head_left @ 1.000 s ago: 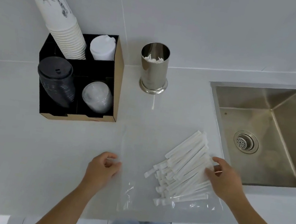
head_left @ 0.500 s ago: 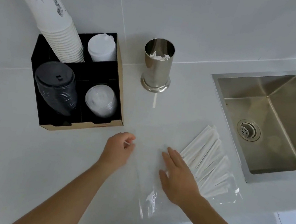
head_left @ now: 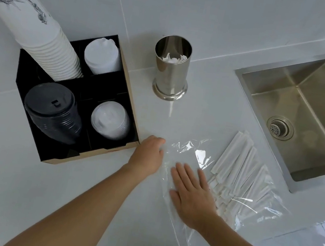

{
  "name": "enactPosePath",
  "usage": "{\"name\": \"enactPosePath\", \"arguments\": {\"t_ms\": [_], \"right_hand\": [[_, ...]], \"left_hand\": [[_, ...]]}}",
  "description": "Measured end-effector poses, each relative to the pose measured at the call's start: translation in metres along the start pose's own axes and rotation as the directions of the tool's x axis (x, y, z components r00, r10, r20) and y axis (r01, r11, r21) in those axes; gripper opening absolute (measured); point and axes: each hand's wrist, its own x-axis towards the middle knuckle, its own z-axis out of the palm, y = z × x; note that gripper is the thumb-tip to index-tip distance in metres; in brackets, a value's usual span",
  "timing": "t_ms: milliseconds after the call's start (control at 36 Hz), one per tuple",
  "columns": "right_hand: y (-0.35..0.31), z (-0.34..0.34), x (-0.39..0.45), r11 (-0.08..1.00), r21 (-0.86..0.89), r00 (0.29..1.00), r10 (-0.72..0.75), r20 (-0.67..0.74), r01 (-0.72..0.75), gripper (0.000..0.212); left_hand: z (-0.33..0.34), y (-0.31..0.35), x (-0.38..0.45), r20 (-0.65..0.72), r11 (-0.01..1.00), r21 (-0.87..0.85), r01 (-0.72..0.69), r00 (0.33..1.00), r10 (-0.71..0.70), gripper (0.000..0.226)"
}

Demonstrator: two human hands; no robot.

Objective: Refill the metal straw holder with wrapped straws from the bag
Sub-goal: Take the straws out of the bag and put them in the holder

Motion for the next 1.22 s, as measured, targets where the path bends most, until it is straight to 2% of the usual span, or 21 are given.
{"name": "enactPosePath", "arguments": {"t_ms": [306,472,639,833,972,1111,1222], "right_hand": [[0.005,-0.022,0.032,0.999,0.014,0.994,0.049,-0.102,-0.048,0.056],[0.013,-0.019,0.049,0.996,-0.088,1.0,0.007,0.007,-0.006,0.064],[0.013,-0.013,0.049,0.996,-0.084,0.999,0.034,0.011,-0.033,0.065],[0.013,-0.016,0.049,0.996,-0.078,0.999,0.043,0.034,-0.04,0.067],[0.011,-0.019,0.05,0.997,-0.07,0.998,0.036,0.059,-0.032,0.067],[0.012,-0.028,0.045,0.999,-0.017,0.999,0.028,0.037,-0.028,0.072],[0.012,-0.025,0.025,0.996,-0.084,1.0,0.015,0.013,-0.014,0.074]], "left_hand": [[0.002,-0.002,0.016,0.017,0.998,-0.045,0.044,0.999,-0.043,0.021],[0.003,-0.008,0.014,0.032,0.995,-0.043,0.086,0.996,-0.084,0.014],[-0.001,-0.008,0.01,-0.001,0.995,-0.079,0.063,0.998,-0.064,0.023],[-0.004,-0.015,-0.004,-0.047,0.993,-0.112,-0.038,0.998,0.033,0.013],[-0.005,-0.024,-0.015,-0.056,0.979,-0.201,-0.033,0.998,0.022,0.01],[-0.013,-0.025,-0.021,0.023,0.961,-0.276,-0.008,1.0,0.015,0.006],[-0.016,-0.026,-0.021,0.078,0.959,-0.283,-0.004,0.997,0.027,0.025]]}}
